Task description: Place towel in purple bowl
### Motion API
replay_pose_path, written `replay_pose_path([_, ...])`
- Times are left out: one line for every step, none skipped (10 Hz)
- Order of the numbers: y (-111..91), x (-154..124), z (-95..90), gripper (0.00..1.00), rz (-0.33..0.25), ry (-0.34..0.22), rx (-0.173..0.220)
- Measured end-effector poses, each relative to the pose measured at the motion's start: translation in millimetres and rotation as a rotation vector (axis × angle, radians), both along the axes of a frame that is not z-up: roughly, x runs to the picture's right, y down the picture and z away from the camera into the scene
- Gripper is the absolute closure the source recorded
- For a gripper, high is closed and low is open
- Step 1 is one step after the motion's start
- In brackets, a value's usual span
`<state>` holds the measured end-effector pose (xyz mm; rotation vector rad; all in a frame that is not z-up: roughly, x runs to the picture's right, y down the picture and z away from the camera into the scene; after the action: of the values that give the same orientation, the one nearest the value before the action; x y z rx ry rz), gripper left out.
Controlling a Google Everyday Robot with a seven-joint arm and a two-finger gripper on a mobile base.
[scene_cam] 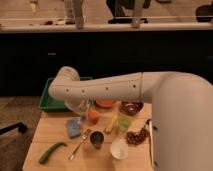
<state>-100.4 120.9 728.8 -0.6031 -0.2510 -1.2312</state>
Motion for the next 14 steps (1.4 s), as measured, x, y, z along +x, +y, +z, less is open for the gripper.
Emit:
replay_pose_path([0.3, -2.8, 0.0, 1.0, 0.006, -0.009, 0.001])
replay_pose_path([0.5, -3.5, -0.3, 1.0, 0.005, -0.01, 0.0])
replay_pose_path([0.3, -2.2, -0.1, 1.0, 0.006, -0.008, 0.0])
replay_pose_path([0.2, -1.3, 0.0, 1.0, 0.006, -0.007, 0.0])
replay_pose_path([0.4, -2.9, -0.3, 1.0, 0.004, -0.008, 0.0])
replay_pose_path([0.5, -2.7, -0.3, 1.0, 0.003, -0.008, 0.0])
replay_pose_path([0.7, -2.2, 0.1, 1.0, 0.003, -0.007, 0.0])
replay_pose_path([0.6, -1.6, 1.3, 1.0, 0.006, -0.005, -0.002])
replay_pose_path([-4.6, 3.7, 6.4, 1.0, 0.026, 0.008, -0.003])
replay_pose_path([-9.2, 8.4, 10.9, 1.0, 0.038, 0.017, -0.003])
replay_pose_path([-17.9, 16.4, 17.8, 1.0, 0.057, 0.027, -0.002])
replay_pose_path([-24.7, 24.9, 24.0, 1.0, 0.073, 0.036, -0.002])
replay_pose_path([-28.3, 30.9, 28.0, 1.0, 0.087, 0.042, -0.004])
replay_pose_path([-30.9, 38.9, 31.7, 1.0, 0.106, 0.047, -0.006])
